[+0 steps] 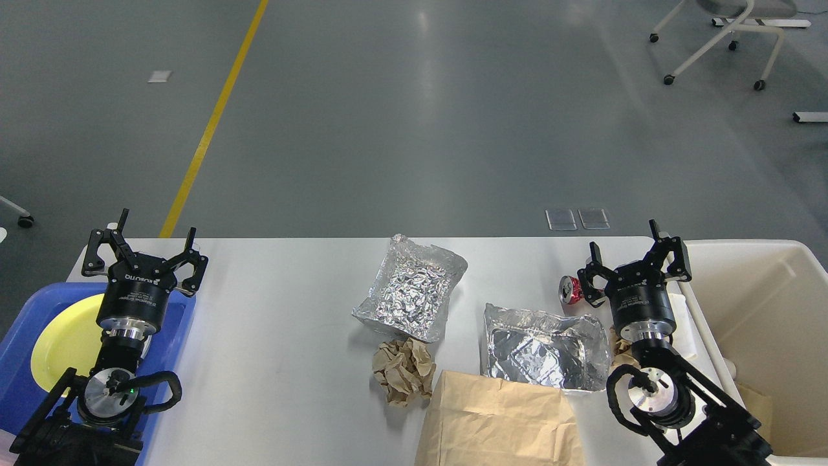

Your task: Tidy desktop

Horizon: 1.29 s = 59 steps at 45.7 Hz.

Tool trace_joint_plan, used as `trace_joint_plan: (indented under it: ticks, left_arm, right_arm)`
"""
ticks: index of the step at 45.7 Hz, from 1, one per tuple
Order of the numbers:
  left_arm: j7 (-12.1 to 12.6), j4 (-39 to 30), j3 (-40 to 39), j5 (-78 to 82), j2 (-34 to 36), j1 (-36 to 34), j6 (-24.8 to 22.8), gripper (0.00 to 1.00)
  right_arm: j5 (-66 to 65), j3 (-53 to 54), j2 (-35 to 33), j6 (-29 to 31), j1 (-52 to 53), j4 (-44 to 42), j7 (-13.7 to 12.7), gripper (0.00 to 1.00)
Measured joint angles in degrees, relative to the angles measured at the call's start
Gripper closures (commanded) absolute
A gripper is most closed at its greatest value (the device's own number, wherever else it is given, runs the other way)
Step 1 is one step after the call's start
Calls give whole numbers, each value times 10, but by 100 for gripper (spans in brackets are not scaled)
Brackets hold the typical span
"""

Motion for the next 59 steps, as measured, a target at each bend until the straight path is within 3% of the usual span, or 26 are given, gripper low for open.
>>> trace_joint_plan:
  ticks: [59]
  left_arm:
    - [0, 0, 0, 0, 0, 0, -1, 4]
  right_arm:
    - [6, 2, -5, -1, 3, 0, 0, 0]
